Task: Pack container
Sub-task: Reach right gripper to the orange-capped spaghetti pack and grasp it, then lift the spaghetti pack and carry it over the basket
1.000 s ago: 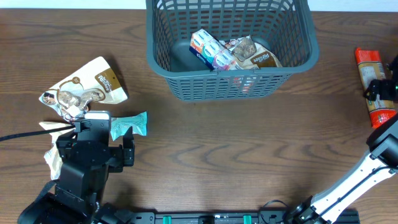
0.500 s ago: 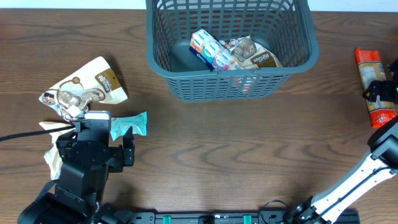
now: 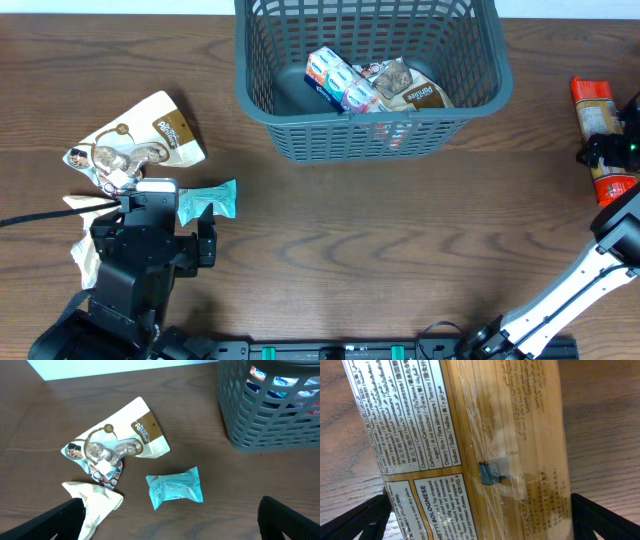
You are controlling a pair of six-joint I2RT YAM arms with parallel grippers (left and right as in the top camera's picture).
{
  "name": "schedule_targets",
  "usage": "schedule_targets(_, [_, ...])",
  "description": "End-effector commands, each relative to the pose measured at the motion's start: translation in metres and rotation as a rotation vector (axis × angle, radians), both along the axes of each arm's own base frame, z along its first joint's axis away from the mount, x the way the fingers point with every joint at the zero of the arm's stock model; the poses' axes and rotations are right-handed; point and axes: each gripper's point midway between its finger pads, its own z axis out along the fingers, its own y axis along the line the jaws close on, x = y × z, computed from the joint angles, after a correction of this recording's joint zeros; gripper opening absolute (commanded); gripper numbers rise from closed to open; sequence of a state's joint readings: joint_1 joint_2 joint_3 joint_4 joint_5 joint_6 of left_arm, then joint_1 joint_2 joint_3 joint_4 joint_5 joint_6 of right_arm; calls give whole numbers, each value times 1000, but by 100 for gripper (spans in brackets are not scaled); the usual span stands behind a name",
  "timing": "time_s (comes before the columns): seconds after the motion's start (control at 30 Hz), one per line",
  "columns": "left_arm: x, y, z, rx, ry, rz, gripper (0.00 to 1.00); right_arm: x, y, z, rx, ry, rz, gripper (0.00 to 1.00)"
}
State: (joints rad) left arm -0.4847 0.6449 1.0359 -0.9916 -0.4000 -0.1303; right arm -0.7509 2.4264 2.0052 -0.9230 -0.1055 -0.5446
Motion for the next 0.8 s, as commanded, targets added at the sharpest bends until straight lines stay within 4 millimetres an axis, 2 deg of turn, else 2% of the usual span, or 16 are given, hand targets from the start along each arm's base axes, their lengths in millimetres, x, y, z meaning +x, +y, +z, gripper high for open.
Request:
schedule_targets(0.0, [0,2,5,1,-14,9,99,-7,0,-8,22,19,-23,98])
schedule_targets(0.03, [0,2,5,1,-14,9,99,-8,1,-8,25,21,-23,93])
schedule_targets(0.07, [0,2,5,1,-14,9,99,-8,1,-8,26,21,-28,63])
schedule_targets(0.13, [0,2,5,1,-14,9,99,-7,0,-7,32,15,-68,25])
schedule_targets(0.2, [0,2,5,1,-14,9,99,-6,-1,-7,36,9,-97,3])
schedule_targets(0.33, [0,2,5,1,-14,9,99,-2,3,-6,66,-10,-145,1])
schedule_targets(0.43, [0,2,5,1,-14,9,98,10,19,-1,155,-73,-151,1])
schedule_targets(0.53, [0,2,5,1,-14,9,99,30,38,15,272,-171,-154,1])
schedule_targets(0.63, [0,2,5,1,-14,9,99,52,55,46,377,-279,-149,1])
schedule_targets(0.7, [0,2,5,1,-14,9,99,68,67,75,454,-362,-137,1])
schedule_targets(0.77, [0,2,5,1,-14,9,99,85,81,115,542,-464,-105,1])
